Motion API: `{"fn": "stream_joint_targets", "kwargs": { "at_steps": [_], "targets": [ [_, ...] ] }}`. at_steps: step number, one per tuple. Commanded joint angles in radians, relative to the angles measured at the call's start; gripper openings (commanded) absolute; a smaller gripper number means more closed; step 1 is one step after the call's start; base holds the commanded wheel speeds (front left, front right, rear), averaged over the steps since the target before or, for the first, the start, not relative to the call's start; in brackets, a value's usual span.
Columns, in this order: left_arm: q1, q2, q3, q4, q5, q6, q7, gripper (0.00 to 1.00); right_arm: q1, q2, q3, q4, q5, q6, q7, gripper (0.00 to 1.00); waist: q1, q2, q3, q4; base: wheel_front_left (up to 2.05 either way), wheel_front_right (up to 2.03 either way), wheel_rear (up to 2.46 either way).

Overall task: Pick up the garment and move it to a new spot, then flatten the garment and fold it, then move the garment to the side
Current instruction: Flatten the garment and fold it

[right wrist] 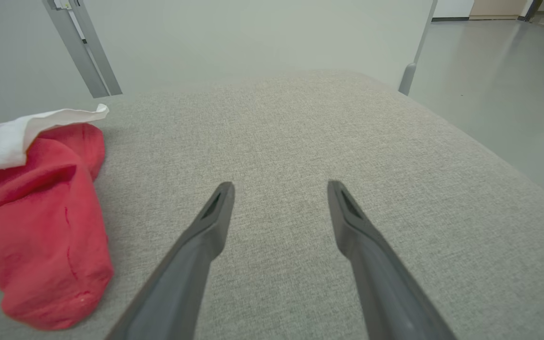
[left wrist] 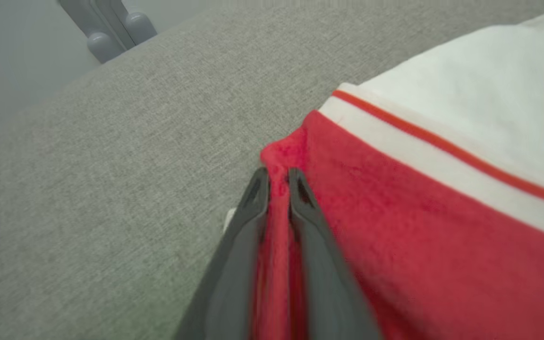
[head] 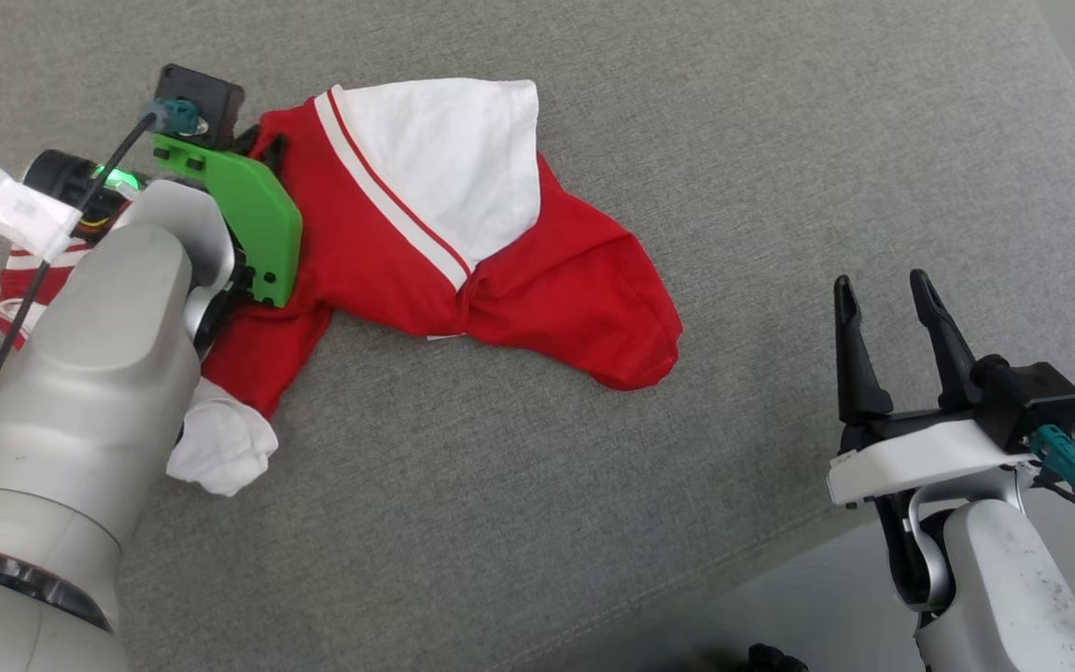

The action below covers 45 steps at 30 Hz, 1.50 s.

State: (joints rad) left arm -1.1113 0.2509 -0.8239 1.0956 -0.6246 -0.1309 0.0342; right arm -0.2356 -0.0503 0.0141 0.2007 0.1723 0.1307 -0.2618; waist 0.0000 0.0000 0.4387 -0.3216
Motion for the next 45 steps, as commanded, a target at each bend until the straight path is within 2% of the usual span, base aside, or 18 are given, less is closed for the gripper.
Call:
{"fn": "stream_joint_targets", "kwargs": {
  "at_steps": [1,9,14,18,20,26,30,36,41,42,43,44,45],
  "targets": [
    [-0.008,0.000,-0.010,0.000,-0.011,0.001,-0.023,0.00,0.002,0.000,-0.003,-0.003,-0.008,0.000,-0.004,1.00,0.0000,0.0000,-0.007,0.018,0.00,0.00,0.00],
    [-0.028,-0.020,-0.050,-0.013,-0.043,0.001,-0.156,0.00,0.014,-0.001,-0.004,0.005,-0.025,0.000,-0.004,1.00,0.0000,0.0000,-0.069,0.087,0.00,0.00,0.00],
    [-0.037,-0.031,-0.040,-0.049,-0.067,0.001,-0.268,0.00,0.037,-0.012,-0.018,0.009,-0.028,0.000,-0.004,1.00,0.0000,0.0000,-0.122,0.137,0.00,0.00,0.00],
    [0.014,-0.016,-0.012,-0.117,-0.074,0.002,-0.297,0.00,0.065,-0.014,-0.028,0.011,-0.034,0.000,-0.003,1.00,0.0000,0.0000,-0.168,0.184,0.00,0.00,0.00],
    [0.057,0.007,0.024,-0.195,-0.061,0.017,-0.299,0.00,0.079,-0.015,-0.030,0.006,-0.037,0.000,0.001,1.00,0.0000,0.0000,-0.188,0.210,0.00,0.00,0.00],
    [0.337,0.074,0.146,-0.486,-0.013,0.085,-0.298,0.00,0.111,-0.015,-0.039,-0.011,-0.037,0.000,0.016,1.00,0.0000,0.0000,-0.226,0.270,0.00,0.00,0.00],
    [0.557,0.101,0.224,-0.625,-0.005,0.120,-0.298,0.00,0.125,-0.014,-0.036,-0.023,-0.040,0.000,0.030,1.00,0.0000,0.0000,-0.240,0.292,0.00,0.00,0.00],
    [0.825,0.064,0.344,-0.729,0.011,0.146,-0.299,0.00,0.140,-0.014,-0.032,-0.034,-0.039,0.000,0.043,1.00,0.0000,0.0000,-0.254,0.308,0.00,0.00,0.00],
    [0.932,0.009,0.404,-0.728,0.046,0.118,-0.299,0.00,0.151,-0.020,-0.028,-0.035,-0.032,0.000,0.051,1.00,0.0000,0.0000,-0.269,0.318,0.00,0.00,0.00],
    [0.941,0.000,0.417,-0.723,0.056,0.111,-0.299,0.24,0.151,-0.021,-0.027,-0.036,-0.031,0.000,0.054,1.00,0.0000,0.0000,-0.271,0.319,0.00,0.00,0.00],
    [0.944,-0.004,0.427,-0.721,0.065,0.108,-0.299,0.82,0.151,-0.022,-0.026,-0.037,-0.030,0.000,0.056,1.00,0.0000,0.0000,-0.273,0.321,0.00,0.00,0.00],
    [0.942,-0.010,0.444,-0.724,0.078,0.105,-0.299,1.00,0.150,-0.024,-0.025,-0.038,-0.028,0.000,0.058,1.00,0.0000,0.0000,-0.275,0.322,0.00,0.00,0.00],
    [0.936,-0.014,0.459,-0.729,0.095,0.101,-0.299,1.00,0.150,-0.025,-0.022,-0.040,-0.028,0.000,0.056,1.00,0.0000,0.0000,-0.277,0.323,0.00,0.00,0.00]
  ]
}}
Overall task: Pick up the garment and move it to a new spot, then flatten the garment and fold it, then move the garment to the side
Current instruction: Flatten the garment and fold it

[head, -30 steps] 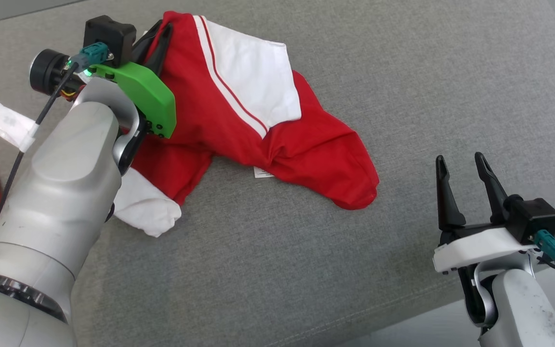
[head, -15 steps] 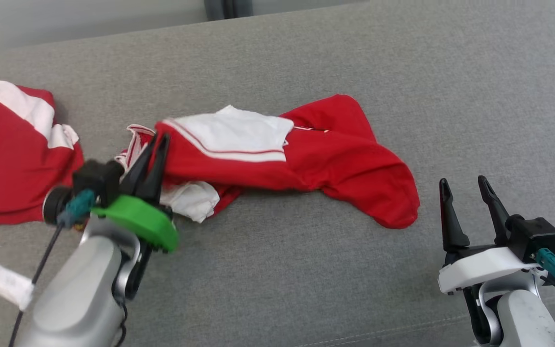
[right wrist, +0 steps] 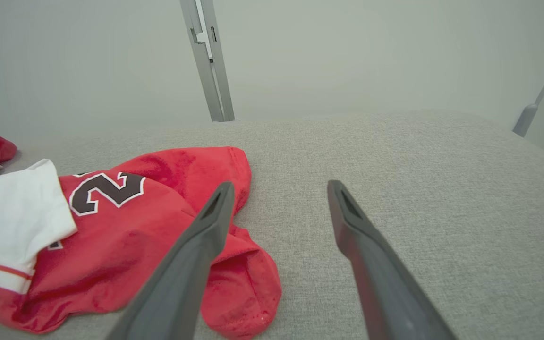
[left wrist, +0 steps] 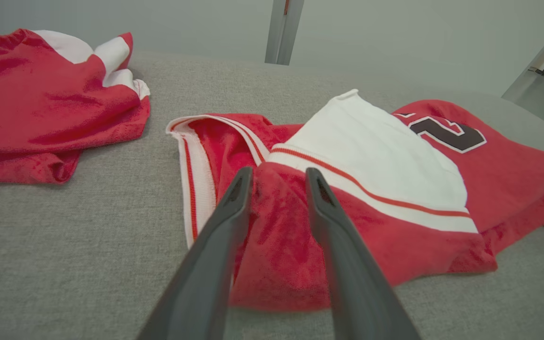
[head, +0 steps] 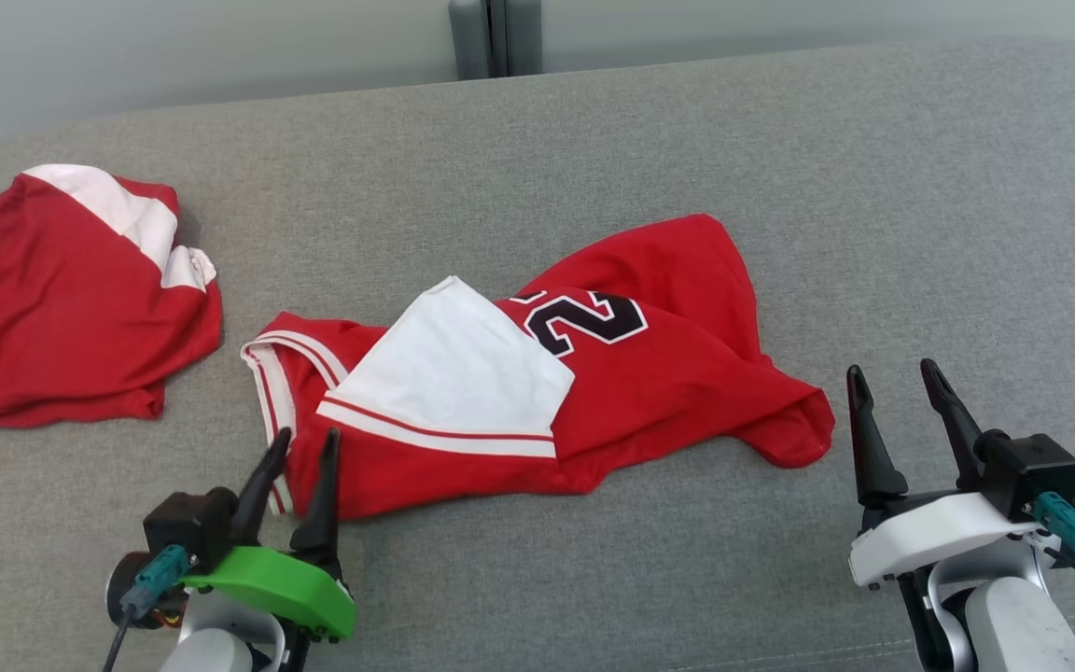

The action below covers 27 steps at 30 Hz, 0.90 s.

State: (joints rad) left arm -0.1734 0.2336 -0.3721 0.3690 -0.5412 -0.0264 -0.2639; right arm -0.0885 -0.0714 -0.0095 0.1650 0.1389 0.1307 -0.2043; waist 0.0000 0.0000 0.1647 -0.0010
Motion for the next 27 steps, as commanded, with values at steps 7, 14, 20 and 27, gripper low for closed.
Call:
{"fn": "stream_joint_targets", "kwargs": {
  "at_steps": [7,14,20,27],
  "targets": [
    [-0.110,0.009,0.061,-0.030,0.101,-0.038,-0.001,1.00,-0.006,-0.006,0.020,0.000,0.012,0.000,0.001,1.00,0.0000,0.0000,-0.001,-0.019,0.00,0.00,0.00],
    [-0.324,0.027,0.002,0.061,0.148,-0.079,0.049,1.00,-0.027,-0.004,0.030,0.008,0.017,0.000,-0.009,1.00,0.0000,0.0000,0.044,-0.089,0.00,0.00,0.00],
    [-0.444,0.043,-0.065,0.181,0.138,-0.097,0.137,1.00,-0.047,0.001,0.026,0.024,0.024,0.000,-0.024,1.00,0.0000,0.0000,0.087,-0.141,0.00,0.00,0.00],
    [-0.487,0.060,-0.141,0.287,0.081,-0.104,0.213,1.00,-0.066,0.007,0.020,0.042,0.026,0.000,-0.039,1.00,0.0000,0.0000,0.112,-0.166,0.00,0.00,0.00]
  ]
}}
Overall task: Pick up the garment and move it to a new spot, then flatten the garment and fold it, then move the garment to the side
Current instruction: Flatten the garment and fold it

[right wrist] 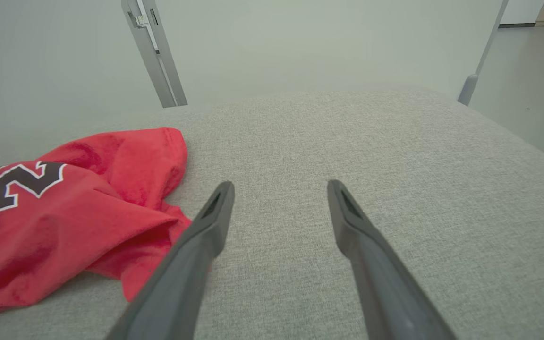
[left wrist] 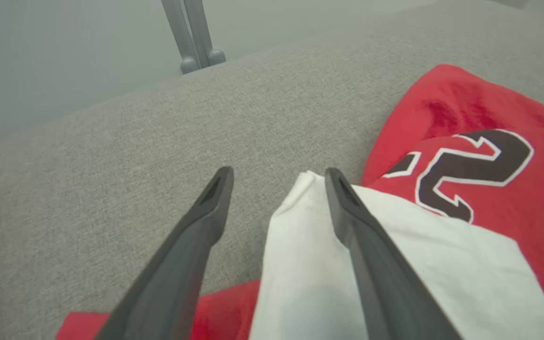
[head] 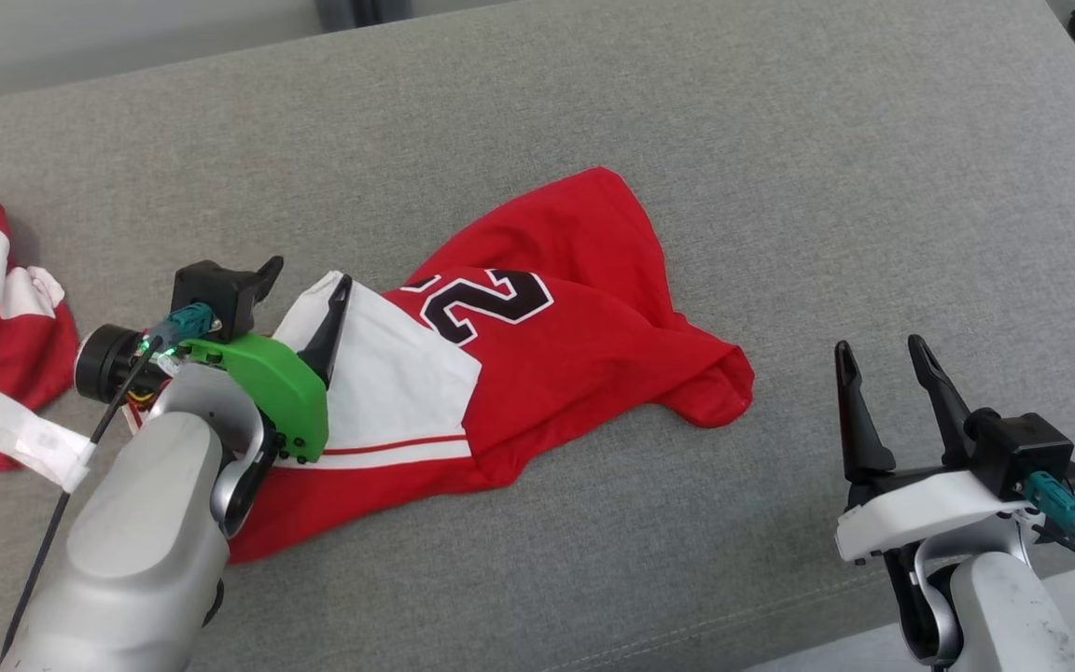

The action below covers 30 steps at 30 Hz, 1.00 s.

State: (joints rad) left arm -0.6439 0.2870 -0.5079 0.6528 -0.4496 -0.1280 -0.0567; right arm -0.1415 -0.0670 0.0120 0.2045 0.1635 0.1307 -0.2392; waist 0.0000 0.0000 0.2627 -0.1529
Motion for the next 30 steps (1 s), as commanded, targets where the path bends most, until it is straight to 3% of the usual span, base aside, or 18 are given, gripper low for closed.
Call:
{"fn": "stream_joint_targets", "kwargs": {
  "at_steps": [1,5,6,7,8,15,20,23,30],
  "targets": [
    [-0.019,0.008,-0.018,0.013,-0.021,-0.003,0.014,1.00,-0.014,0.003,-0.001,0.004,0.002,0.000,-0.007,1.00,0.0000,0.0000,0.016,-0.015,0.00,0.00,0.00],
    [-0.033,0.014,-0.065,0.046,-0.077,-0.003,0.042,1.00,-0.026,0.004,0.003,0.012,0.002,0.000,-0.012,1.00,0.0000,0.0000,0.019,-0.024,0.00,0.00,0.00],
    [-0.039,0.017,-0.074,0.053,-0.092,-0.003,0.041,0.49,-0.028,0.004,0.002,0.014,0.001,0.000,-0.012,1.00,0.0000,0.0000,0.019,-0.026,0.00,0.00,0.00],
    [-0.046,0.023,-0.085,0.057,-0.092,-0.003,0.038,0.06,-0.028,0.004,0.002,0.014,0.000,0.000,-0.012,1.00,0.0000,0.0000,0.018,-0.027,0.00,0.00,0.00],
    [-0.050,0.027,-0.097,0.063,-0.104,-0.003,0.035,0.00,-0.027,0.004,-0.001,0.016,-0.001,0.000,-0.014,1.00,0.0000,0.0000,0.016,-0.027,0.00,0.00,0.00],
    [-0.066,0.025,-0.139,0.095,-0.156,-0.003,-0.013,0.00,-0.010,0.000,-0.018,0.019,-0.010,0.000,-0.018,1.00,0.0000,0.0000,-0.012,-0.001,0.00,0.00,0.00],
    [-0.078,0.024,-0.146,0.070,-0.156,-0.003,-0.106,0.00,0.006,0.002,-0.020,0.020,-0.011,0.000,-0.017,1.00,0.0000,0.0000,-0.047,0.038,0.00,0.00,0.00],
    [-0.045,0.017,-0.134,0.019,-0.169,0.000,-0.150,0.00,0.025,0.003,-0.029,0.022,-0.012,0.000,-0.016,1.00,0.0000,0.0000,-0.073,0.068,0.00,0.00,0.00],
    [0.169,0.048,-0.120,-0.205,-0.213,0.056,-0.167,0.00,0.063,0.003,-0.041,0.019,-0.010,0.000,-0.010,1.00,0.0000,0.0000,-0.122,0.157,0.00,0.00,0.00]
  ]
}}
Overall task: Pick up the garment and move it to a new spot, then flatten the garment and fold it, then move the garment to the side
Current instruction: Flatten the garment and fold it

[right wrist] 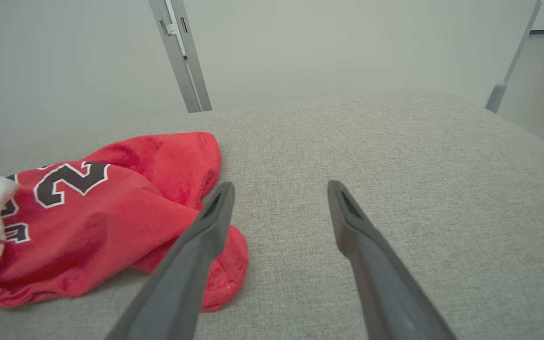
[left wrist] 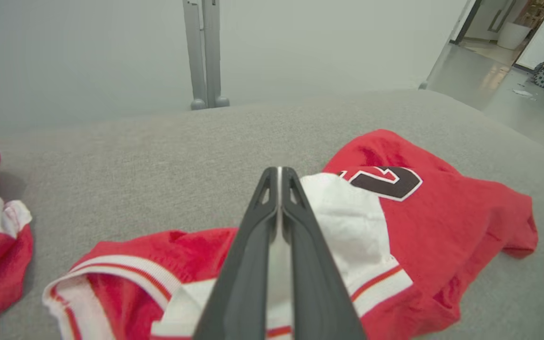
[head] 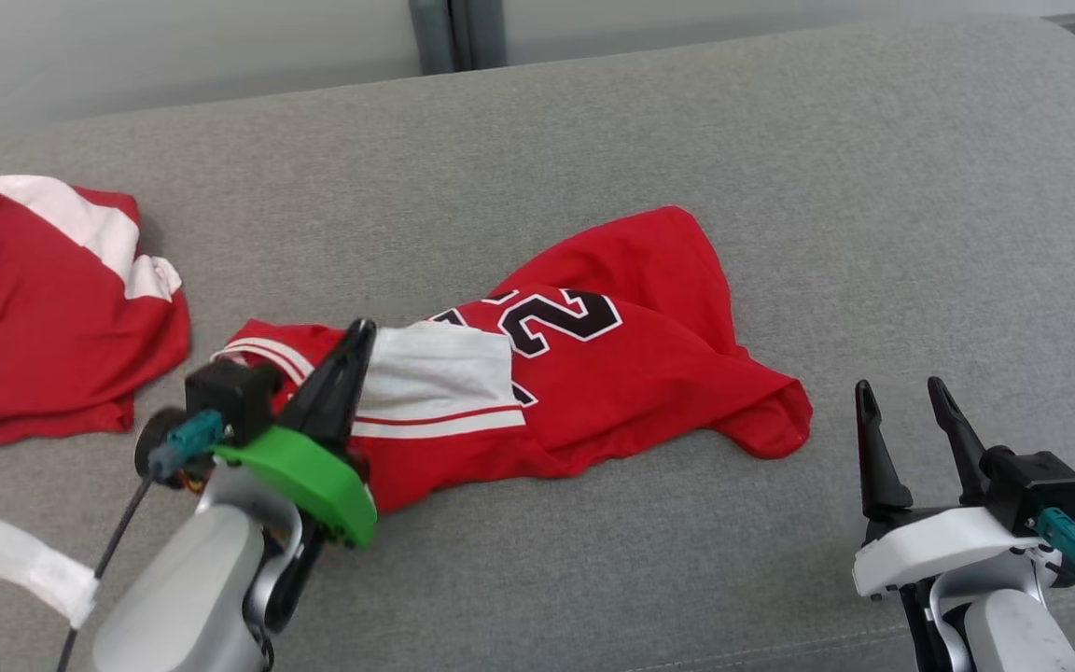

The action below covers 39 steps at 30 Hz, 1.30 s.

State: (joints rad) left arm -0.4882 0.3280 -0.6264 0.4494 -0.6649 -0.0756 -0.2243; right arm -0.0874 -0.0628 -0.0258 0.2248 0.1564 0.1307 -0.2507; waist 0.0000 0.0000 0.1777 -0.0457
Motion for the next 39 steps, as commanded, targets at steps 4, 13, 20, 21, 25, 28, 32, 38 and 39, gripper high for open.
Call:
{"fn": "stream_joint_targets", "kwargs": {
  "at_steps": [4,13,20,21,25,28,32,38,39],
  "targets": [
    [0.180,0.046,0.013,-0.137,-0.039,0.069,0.018,0.00,0.021,0.000,-0.003,-0.004,-0.007,0.000,0.007,1.00,0.0000,0.0000,-0.052,0.092,0.00,0.00,0.00],
    [0.481,0.082,0.013,-0.274,-0.149,0.162,0.084,0.00,0.037,0.000,-0.004,-0.011,-0.011,0.000,0.019,1.00,0.0000,0.0000,-0.070,0.150,0.00,0.00,0.00],
    [0.497,0.071,0.028,-0.257,-0.154,0.165,0.039,1.00,0.041,-0.005,0.000,-0.003,-0.003,0.000,0.020,1.00,0.0000,0.0000,-0.084,0.156,0.00,0.00,0.00],
    [0.491,0.067,0.031,-0.256,-0.152,0.165,0.029,1.00,0.041,-0.005,0.002,0.000,-0.002,0.000,0.021,1.00,0.0000,0.0000,-0.088,0.154,0.00,0.00,0.00],
    [0.472,0.064,0.057,-0.266,-0.123,0.170,-0.013,1.00,0.044,-0.006,0.006,0.009,0.001,0.000,0.019,1.00,0.0000,0.0000,-0.104,0.139,0.00,0.00,0.00],
    [0.463,0.059,0.099,-0.276,-0.090,0.173,-0.035,1.00,0.047,-0.004,0.009,0.013,0.001,0.000,0.016,1.00,0.0000,0.0000,-0.118,0.121,0.00,0.00,0.00],
    [0.460,0.034,0.184,-0.316,-0.024,0.179,-0.041,1.00,0.057,-0.002,0.005,0.014,-0.001,0.000,0.015,1.00,0.0000,0.0000,-0.130,0.103,0.00,0.00,0.00],
    [0.502,-0.035,0.357,-0.390,0.123,0.162,-0.041,1.00,0.063,-0.001,0.001,0.014,-0.006,0.000,0.016,1.00,0.0000,0.0000,-0.149,0.085,0.00,0.00,0.00],
    [0.507,-0.043,0.380,-0.395,0.148,0.155,-0.041,1.00,0.062,-0.002,-0.001,0.014,-0.006,0.000,0.017,1.00,0.0000,0.0000,-0.151,0.083,0.00,0.00,0.00]
  ]
}}
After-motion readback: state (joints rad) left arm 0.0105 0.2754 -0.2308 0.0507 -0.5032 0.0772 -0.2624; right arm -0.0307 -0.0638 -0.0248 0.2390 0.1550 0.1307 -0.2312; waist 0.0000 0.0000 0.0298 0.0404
